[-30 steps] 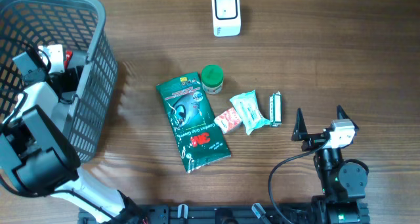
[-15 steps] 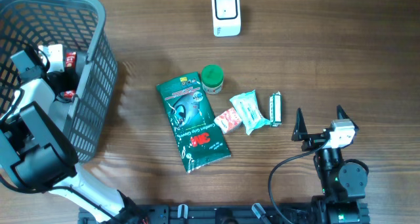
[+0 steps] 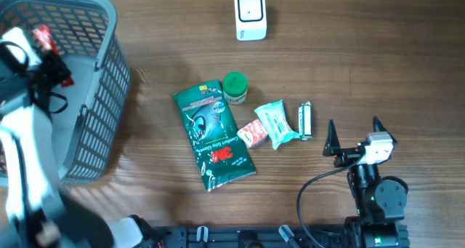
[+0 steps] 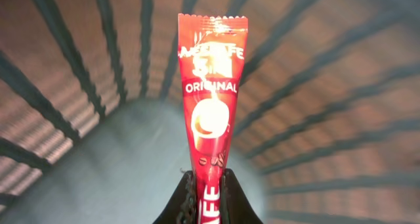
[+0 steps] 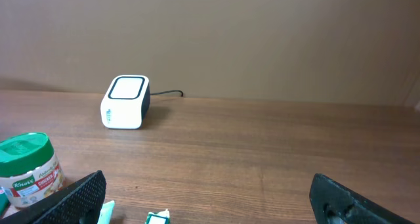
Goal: Scan the item barcode
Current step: 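Reach the left gripper into the basket and grasp the red Nescafe sachet, then carry the Nescafe sachet out and lay it right of the battery pack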
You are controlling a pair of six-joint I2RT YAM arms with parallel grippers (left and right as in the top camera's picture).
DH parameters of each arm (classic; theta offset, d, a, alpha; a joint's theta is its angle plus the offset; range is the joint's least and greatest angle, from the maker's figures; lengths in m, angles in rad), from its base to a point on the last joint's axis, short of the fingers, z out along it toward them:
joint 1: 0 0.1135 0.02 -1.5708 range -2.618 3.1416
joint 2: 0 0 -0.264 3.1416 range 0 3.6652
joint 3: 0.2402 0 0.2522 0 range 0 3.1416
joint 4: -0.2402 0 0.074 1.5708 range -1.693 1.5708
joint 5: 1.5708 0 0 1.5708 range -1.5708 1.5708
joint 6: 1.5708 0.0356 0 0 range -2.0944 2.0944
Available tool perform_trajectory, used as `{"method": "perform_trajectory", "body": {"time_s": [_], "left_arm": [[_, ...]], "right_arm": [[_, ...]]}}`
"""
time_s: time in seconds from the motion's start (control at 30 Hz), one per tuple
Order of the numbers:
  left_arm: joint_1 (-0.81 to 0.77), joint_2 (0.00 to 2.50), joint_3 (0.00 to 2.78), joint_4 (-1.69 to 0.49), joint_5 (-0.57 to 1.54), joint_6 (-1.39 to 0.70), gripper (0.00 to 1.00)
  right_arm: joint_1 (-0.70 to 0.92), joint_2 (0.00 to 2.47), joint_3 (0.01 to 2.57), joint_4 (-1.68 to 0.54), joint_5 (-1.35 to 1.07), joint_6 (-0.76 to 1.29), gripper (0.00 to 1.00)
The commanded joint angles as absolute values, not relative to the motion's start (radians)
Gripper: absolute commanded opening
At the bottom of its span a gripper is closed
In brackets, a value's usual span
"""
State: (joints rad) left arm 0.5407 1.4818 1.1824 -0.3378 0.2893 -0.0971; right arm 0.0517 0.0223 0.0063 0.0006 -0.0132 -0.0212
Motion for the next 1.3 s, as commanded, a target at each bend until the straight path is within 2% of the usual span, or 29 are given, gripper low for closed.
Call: {"method": "perform_trajectory", "body": {"time_s": [0.0, 0.1, 0.23, 0.27, 0.4, 0.47, 0.6, 0.7, 0.8, 0.97, 1.07, 1.27], "left_arm": [[0.538, 1.193, 1.191, -0.418, 0.311, -0.293, 0.04], [0.460, 1.047, 1.190, -0.530, 0.422, -0.382, 0.04], [0.144, 1.006, 1.179, -0.714, 0.486, -0.306, 0.04], [0.019, 1.022, 1.156, -0.724, 0.486, -0.279, 0.04], [-0.411, 1.146, 1.065, -0.661, 0.486, -0.119, 0.04], [-0.575, 1.243, 1.045, -0.611, 0.485, -0.042, 0.04], [-0.791, 1.485, 1.045, -0.405, 0.478, -0.035, 0.04], [-0.849, 1.649, 1.045, -0.201, 0.379, -0.181, 0.04], [-0.855, 1.804, 1.045, 0.058, 0.215, -0.502, 0.04], [-0.856, 1.917, 1.045, 0.429, 0.126, -0.794, 0.04], [-0.860, 1.958, 1.045, 0.488, 0.027, -1.010, 0.04], [-0.887, 2.041, 1.045, 0.556, 0.007, -1.202, 0.04]], "right_arm": [[0.055, 0.018, 0.005, 0.007, 0.001, -0.026, 1.00], [0.055, 0.018, 0.005, 0.007, 0.000, -0.026, 1.00], [0.055, 0.018, 0.006, 0.007, 0.000, -0.026, 1.00], [0.055, 0.018, 0.005, 0.007, 0.000, -0.026, 1.00], [0.055, 0.018, 0.005, 0.007, 0.000, -0.026, 1.00], [0.055, 0.018, 0.005, 0.007, 0.001, -0.026, 1.00], [0.055, 0.018, 0.005, 0.007, 0.001, -0.026, 1.00], [0.055, 0.018, 0.005, 0.007, 0.000, -0.026, 1.00], [0.055, 0.018, 0.005, 0.007, 0.000, -0.025, 1.00], [0.055, 0.018, 0.005, 0.007, 0.001, -0.026, 1.00], [0.055, 0.018, 0.005, 0.007, 0.000, -0.026, 1.00], [0.055, 0.018, 0.005, 0.007, 0.001, -0.026, 1.00]]}}
